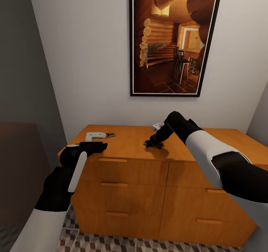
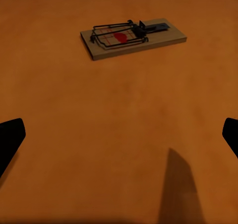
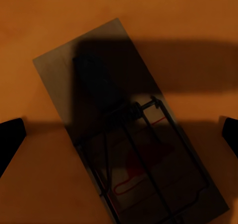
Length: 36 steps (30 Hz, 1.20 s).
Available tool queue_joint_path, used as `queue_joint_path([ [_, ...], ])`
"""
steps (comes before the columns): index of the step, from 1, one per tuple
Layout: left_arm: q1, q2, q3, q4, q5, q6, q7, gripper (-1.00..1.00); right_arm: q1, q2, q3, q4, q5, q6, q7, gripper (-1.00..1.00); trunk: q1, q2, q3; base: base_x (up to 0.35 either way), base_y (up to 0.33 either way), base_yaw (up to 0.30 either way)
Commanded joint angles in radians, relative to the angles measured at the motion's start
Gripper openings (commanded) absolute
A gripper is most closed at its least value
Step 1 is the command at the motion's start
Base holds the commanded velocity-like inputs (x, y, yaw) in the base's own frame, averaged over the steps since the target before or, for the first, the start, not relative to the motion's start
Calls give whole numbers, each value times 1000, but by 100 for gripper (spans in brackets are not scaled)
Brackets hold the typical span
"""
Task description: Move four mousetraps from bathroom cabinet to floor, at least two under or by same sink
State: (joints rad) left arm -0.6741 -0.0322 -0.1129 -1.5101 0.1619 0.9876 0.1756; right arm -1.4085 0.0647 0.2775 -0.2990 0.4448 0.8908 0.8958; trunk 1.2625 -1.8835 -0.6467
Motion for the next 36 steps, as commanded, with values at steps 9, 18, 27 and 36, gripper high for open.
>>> queue_joint_path([
  [9, -1, 0, -1, -1, 10, 3, 10, 100, 0, 1, 0, 35, 6, 9, 9, -100, 0, 0, -1, 0, 0, 0],
  [18, -1, 0, -1, -1, 10, 3, 10, 100, 0, 0, 0, 35, 6, 13, 12, -100, 0, 0, -1, 0, 0, 0],
  [27, -1, -1, 0, -1, 10, 3, 10, 100, 0, -3, 0, 35, 8, 18, 8, -100, 0, 0, -1, 0, 0, 0],
  [36, -1, -2, 0, -1, 11, 3, 10, 100, -3, -90, -6, 5, 9, 137, 8, -100, 0, 0, -1, 0, 0, 0],
])
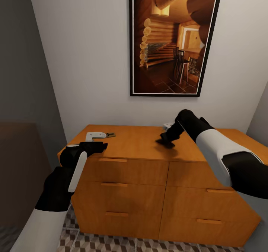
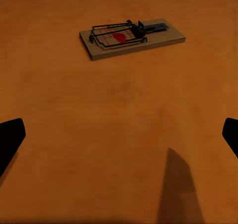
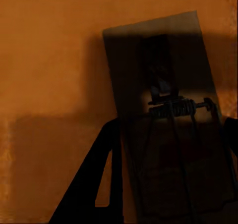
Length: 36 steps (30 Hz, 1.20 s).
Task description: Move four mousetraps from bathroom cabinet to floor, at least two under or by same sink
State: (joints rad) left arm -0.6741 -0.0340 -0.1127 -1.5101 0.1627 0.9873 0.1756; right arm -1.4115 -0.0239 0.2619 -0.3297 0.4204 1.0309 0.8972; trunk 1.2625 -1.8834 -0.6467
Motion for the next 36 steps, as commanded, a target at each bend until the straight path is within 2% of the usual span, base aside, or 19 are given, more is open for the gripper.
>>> queue_joint_path([
  [1, -1, 0, -1, -1, 11, 4, 10, 100, -2, -7, 9, 24, 34, 15, 6, -100, 0, 0, -1, 0, 0, 0],
  [4, -1, 0, 0, -1, 11, 4, 10, 100, -5, -14, 8, -37, 35, 16, 5, -100, 0, 0, -1, 0, 0, 0],
  [9, -1, 0, 0, -1, 11, 4, 10, 100, -8, -16, 8, -67, 35, 16, 4, -100, 0, 0, -1, 0, 0, 0],
  [19, -1, -1, 0, -1, 11, 4, 10, 100, -42, -19, 7, -81, 35, 16, 6, -100, 0, 0, -1, 0, 0, 0],
  [28, -1, -1, -1, -1, 11, 2, 10, 100, -47, -21, 2, -80, 34, 16, 10, -100, 0, 0, -1, 0, 0, 0],
  [36, -1, 0, 3, -4, 3, -4, 13, 100, -47, -27, 5, -156, 39, 16, 6, -100, 0, 0, -1, 0, 0, 0],
])
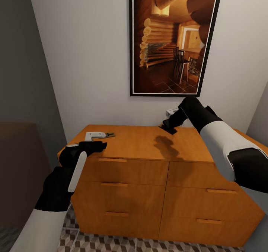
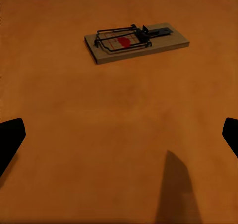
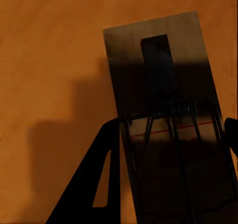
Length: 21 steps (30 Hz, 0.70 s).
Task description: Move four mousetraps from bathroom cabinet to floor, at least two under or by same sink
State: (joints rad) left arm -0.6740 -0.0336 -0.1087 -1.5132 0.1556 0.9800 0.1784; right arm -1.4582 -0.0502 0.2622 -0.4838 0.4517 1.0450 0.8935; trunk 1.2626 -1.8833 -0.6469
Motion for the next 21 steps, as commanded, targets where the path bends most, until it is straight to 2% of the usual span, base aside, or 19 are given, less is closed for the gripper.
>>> queue_joint_path([
  [1, -1, 0, -1, -1, 10, 3, 10, 100, -1, -1, 5, -11, 8, 2, 10, -100, 0, 0, -1, 0, 0, 0],
  [11, -1, 0, -3, -1, 14, 5, 10, 100, -1, -3, 6, -51, 9, 2, 11, -100, 0, 0, -1, 0, 0, 0],
  [21, -1, -2, -7, -1, 15, 9, 10, 100, -1, -33, 5, -51, 8, 2, 10, -100, 0, 0, -1, 0, 0, 0],
])
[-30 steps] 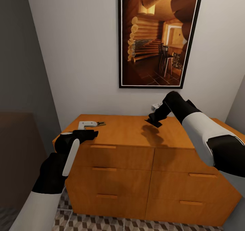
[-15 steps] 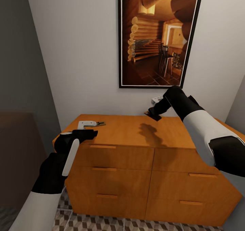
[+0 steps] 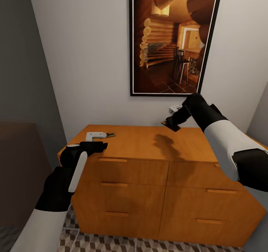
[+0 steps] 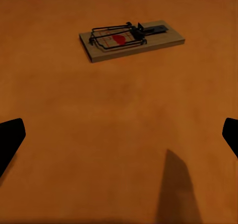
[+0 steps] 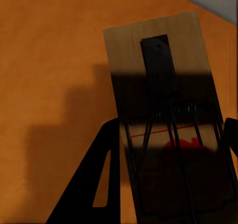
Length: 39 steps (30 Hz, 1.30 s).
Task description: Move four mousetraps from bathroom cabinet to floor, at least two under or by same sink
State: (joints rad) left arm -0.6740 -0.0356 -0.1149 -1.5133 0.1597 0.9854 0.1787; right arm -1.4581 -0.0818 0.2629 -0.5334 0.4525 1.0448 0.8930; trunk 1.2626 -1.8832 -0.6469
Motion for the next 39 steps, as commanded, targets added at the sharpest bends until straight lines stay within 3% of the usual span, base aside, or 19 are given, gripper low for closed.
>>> queue_joint_path([
  [1, -1, -1, 0, -1, 11, 4, 10, 100, -1, -5, 4, 1, 7, 2, 10, -100, 0, -1, -1, 0, 0, 0],
  [7, -1, -4, -2, -1, 11, 4, 10, 100, -1, -26, -4, 8, 5, 2, 9, -100, 0, -1, -1, 0, 0, 0],
  [9, -1, -10, -2, -1, 11, 4, 10, 100, -1, -36, -29, 8, 4, 2, 9, -100, 0, -1, -1, 0, 0, 0],
  [13, -1, -23, -1, -1, 7, 4, 11, 100, 1, -44, -112, 9, 5, 2, -15, -100, 0, -1, -1, 0, 0, 0],
  [24, -1, -30, -3, -1, 3, 4, 11, 100, 12, -42, -366, 8, 4, 2, -258, -100, 0, -1, -1, 0, 0, 0],
  [29, -1, -29, -2, 0, 3, 4, 11, 100, 14, -36, -393, 9, 4, 2, -317, -100, 0, -1, -1, 0, 0, -1],
  [39, -1, -30, -2, -1, 4, 4, 10, 100, 15, -36, -396, 10, 10, 2, -333, -100, 0, -1, 1, 0, 0, -175],
])
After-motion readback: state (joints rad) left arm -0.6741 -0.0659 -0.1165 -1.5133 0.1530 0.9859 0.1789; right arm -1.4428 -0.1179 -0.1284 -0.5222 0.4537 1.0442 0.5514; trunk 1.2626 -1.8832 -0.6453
